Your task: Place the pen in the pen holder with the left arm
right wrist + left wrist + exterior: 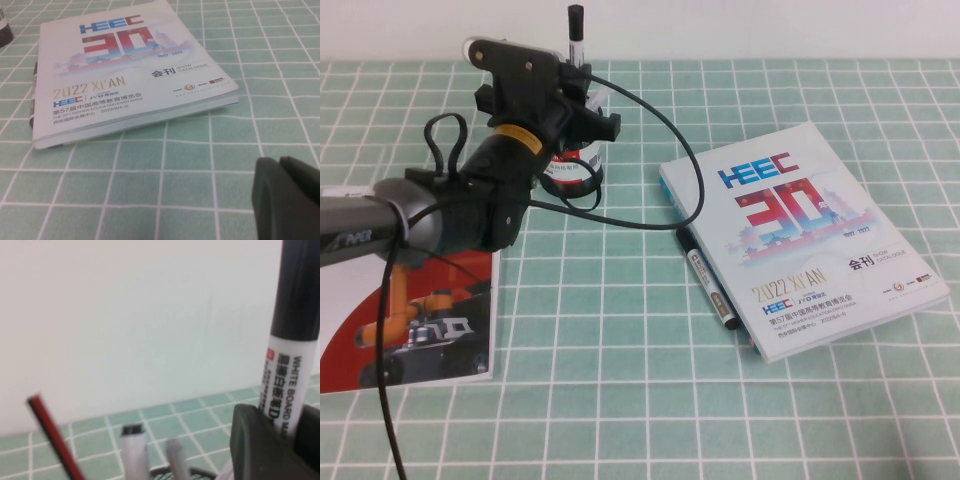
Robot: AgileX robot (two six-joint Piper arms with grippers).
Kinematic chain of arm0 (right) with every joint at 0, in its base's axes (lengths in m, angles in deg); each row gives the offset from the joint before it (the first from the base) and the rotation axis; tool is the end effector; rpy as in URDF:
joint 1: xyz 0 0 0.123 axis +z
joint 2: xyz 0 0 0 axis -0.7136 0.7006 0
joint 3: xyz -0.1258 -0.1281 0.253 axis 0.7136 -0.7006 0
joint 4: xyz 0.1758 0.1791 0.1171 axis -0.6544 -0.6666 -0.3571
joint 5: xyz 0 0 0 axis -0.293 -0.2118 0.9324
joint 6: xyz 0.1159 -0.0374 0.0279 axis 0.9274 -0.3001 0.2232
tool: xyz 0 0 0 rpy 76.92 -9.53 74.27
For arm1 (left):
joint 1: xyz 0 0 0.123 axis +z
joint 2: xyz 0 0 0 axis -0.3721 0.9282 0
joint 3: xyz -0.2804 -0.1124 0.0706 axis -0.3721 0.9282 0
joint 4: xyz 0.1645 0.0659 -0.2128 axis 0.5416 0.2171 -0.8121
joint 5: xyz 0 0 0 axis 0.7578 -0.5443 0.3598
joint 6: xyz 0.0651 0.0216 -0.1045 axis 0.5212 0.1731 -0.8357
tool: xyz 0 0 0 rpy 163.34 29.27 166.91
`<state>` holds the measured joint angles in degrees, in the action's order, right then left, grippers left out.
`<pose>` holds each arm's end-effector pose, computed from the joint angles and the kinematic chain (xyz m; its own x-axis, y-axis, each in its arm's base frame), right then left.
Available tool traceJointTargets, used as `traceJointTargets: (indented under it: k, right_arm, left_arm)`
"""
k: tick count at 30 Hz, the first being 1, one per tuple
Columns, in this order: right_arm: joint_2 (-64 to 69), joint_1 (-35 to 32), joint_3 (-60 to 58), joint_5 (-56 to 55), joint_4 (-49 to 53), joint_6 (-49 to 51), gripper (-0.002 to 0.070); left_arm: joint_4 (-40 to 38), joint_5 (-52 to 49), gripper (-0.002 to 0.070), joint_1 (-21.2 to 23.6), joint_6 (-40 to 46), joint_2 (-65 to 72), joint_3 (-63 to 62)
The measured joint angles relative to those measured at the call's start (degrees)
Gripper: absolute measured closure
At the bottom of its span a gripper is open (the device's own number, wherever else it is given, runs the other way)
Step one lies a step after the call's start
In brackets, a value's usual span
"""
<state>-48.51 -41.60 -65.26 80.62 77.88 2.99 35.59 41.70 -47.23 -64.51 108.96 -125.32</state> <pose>0.0853 0.0122 0.1628 -0.2716 0.0503 -0.9611 -0.0987 0.9919 0.0798 0.4711 -0.2198 0.2328 0.0211 0.0203 -0.9996 0.4036 0.9145 0.0271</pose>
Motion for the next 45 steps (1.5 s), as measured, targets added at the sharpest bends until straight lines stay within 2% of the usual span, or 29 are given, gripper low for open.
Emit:
traceJointTargets:
  k: [16, 18, 23, 25, 33, 36, 40, 43, 45]
  right_arm:
    - [0.0, 0.0, 0.0, 0.0, 0.0, 0.0, 0.0696]
    - [0.0, 0.0, 0.0, 0.0, 0.0, 0.0, 0.0696]
    - [0.0, 0.0, 0.0, 0.0, 0.0, 0.0, 0.0696]
    - [0.0, 0.0, 0.0, 0.0, 0.0, 0.0, 0.0696]
    - [0.0, 0.0, 0.0, 0.0, 0.0, 0.0, 0.0696]
    - [0.0, 0.0, 0.0, 0.0, 0.0, 0.0, 0.0696]
    - [0.0, 0.0, 0.0, 0.0, 0.0, 0.0, 0.0696]
    - [0.0, 0.0, 0.0, 0.0, 0.0, 0.0, 0.0696]
    - [0.0, 0.0, 0.0, 0.0, 0.0, 0.0, 0.0696]
  left_arm:
    - [-1.8, -0.8, 0.0564, 0.0, 0.8, 0.6, -0.1]
    - [-1.9, -0.9, 0.0538, 0.0, 0.6, 0.6, -0.1]
    - [-3.8, -1.3, 0.0354, 0.0, 0.4, 0.6, -0.1]
    - [-4.5, -1.2, 0.0316, 0.0, 0.4, 0.6, -0.1]
    - [-5.4, -3.7, 0.0291, 0.0, 0.4, -7.0, -0.1]
    - [-5.3, -9.2, 0.0354, 0.0, 0.3, -11.5, -0.1]
    - [-4.1, -19.4, 0.0582, 0.0, 0.3, -17.7, -0.1]
    - [-3.4, -24.8, 0.0645, 0.0, 0.6, -21.3, -0.1]
    - [-3.1, -27.9, 0.0662, 0.0, 0.7, -23.7, -0.1]
